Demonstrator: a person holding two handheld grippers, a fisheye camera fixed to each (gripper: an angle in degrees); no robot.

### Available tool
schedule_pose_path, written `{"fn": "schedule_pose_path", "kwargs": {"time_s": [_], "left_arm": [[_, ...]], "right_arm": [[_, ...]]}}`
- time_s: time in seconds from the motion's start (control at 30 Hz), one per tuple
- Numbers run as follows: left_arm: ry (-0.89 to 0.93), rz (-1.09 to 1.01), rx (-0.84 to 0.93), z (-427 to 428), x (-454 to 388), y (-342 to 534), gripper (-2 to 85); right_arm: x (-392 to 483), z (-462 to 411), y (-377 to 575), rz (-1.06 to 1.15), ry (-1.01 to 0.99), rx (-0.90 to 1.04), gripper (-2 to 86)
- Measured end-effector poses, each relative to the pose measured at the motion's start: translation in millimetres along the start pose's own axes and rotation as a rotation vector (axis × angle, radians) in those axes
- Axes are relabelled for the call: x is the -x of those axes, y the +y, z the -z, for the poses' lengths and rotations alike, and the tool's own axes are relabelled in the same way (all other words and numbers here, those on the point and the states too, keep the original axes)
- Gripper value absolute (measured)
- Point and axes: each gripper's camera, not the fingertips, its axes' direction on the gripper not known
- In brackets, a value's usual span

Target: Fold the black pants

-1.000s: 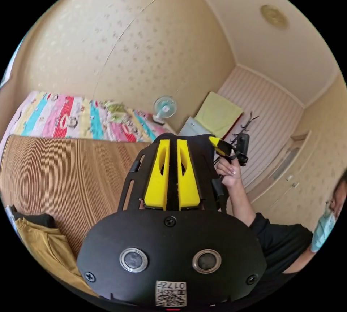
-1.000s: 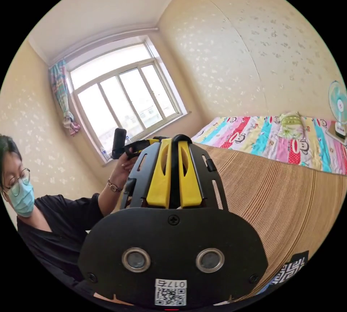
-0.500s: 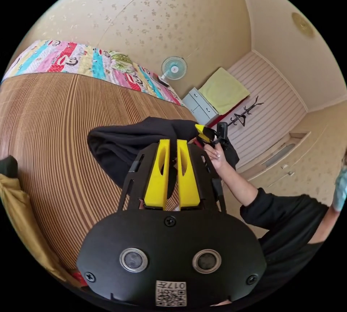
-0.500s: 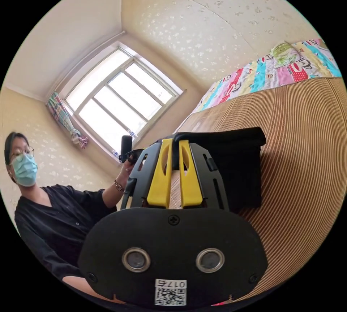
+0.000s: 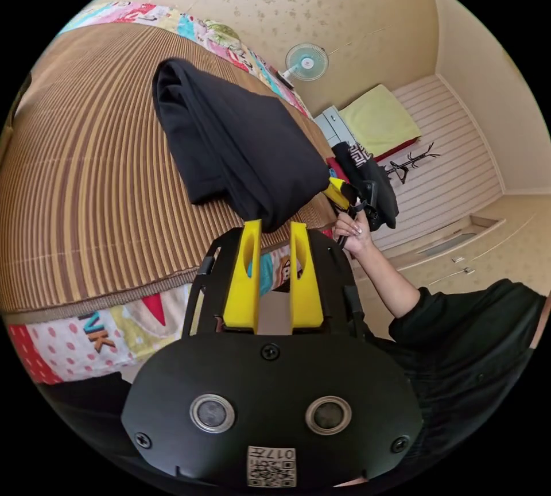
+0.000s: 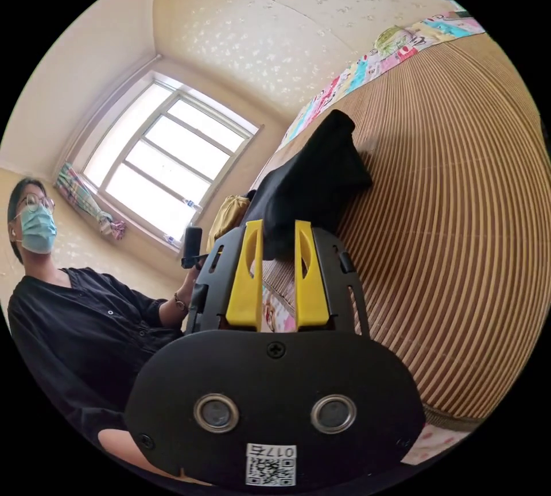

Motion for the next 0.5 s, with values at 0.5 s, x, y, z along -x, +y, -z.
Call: {"fn": "schedule_pose_path", "kwargs": {"time_s": [0.5], "left_arm": [[-0.121, 0.379, -0.306, 14.8, 89.2, -73.7, 16.7]], "right_arm": [[-12.0, -84.0, -102.7, -0.024, 0.186, 0.162, 18.6]]}}
